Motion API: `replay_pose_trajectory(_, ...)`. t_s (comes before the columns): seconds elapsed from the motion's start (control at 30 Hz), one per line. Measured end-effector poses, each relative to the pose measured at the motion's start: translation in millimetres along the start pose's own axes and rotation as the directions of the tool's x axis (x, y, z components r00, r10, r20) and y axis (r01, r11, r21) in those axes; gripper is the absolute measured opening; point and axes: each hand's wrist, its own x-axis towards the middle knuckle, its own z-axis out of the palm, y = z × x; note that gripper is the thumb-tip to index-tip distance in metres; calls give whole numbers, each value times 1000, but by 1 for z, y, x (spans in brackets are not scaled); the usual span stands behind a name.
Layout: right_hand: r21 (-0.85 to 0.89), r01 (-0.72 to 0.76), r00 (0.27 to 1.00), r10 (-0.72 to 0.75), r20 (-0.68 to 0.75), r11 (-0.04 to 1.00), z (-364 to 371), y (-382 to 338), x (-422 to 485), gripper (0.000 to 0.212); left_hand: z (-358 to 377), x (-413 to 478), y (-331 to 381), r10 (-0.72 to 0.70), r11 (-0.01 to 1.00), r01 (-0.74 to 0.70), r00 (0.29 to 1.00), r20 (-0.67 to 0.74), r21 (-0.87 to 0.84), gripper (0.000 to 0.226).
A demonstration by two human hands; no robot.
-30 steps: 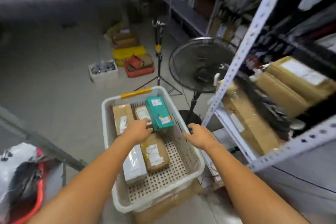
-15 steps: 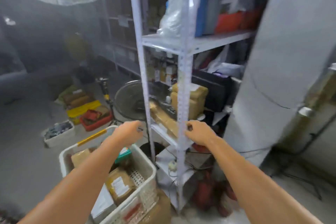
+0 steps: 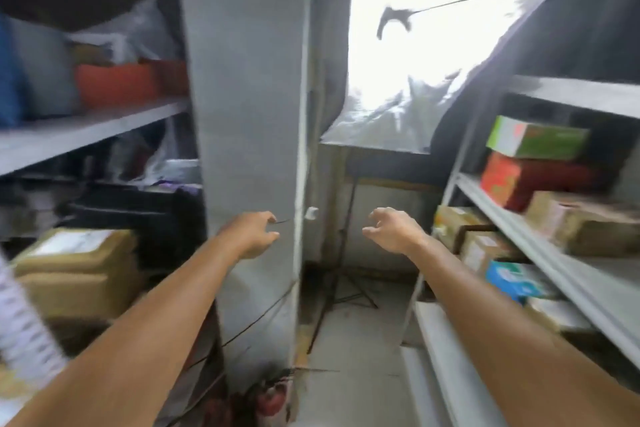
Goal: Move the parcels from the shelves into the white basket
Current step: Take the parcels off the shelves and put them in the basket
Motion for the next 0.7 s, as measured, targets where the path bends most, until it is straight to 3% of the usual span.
replay_pose_trajectory(0.1, 2, -139, 988, 139, -66, 990, -30, 51, 8, 42, 13, 61, 51, 130, 991, -129, 991, 31, -15, 47)
replay_pose_trajectory(0.23, 18, -297, 943, 297, -148, 955, -63, 119, 2, 27, 36, 120, 125, 276, 960, -270, 958, 76, -74, 45)
replay_pose_trajectory(0.37, 88, -464, 854, 471, -222, 882, -91, 189, -7, 38, 62, 159, 208, 405, 913, -397, 909, 96, -91, 44)
replay_pose_trajectory(0.47, 171, -514, 797, 541, -268, 841, -109, 241, -7, 46, 81, 181, 273, 497, 867, -488, 863, 92, -102, 42)
replay_pose_trajectory(0.7, 289, -580, 645, 646, -409, 762, -146, 335, 3, 35, 113, 223, 403, 605, 794, -590, 790, 100, -146, 43)
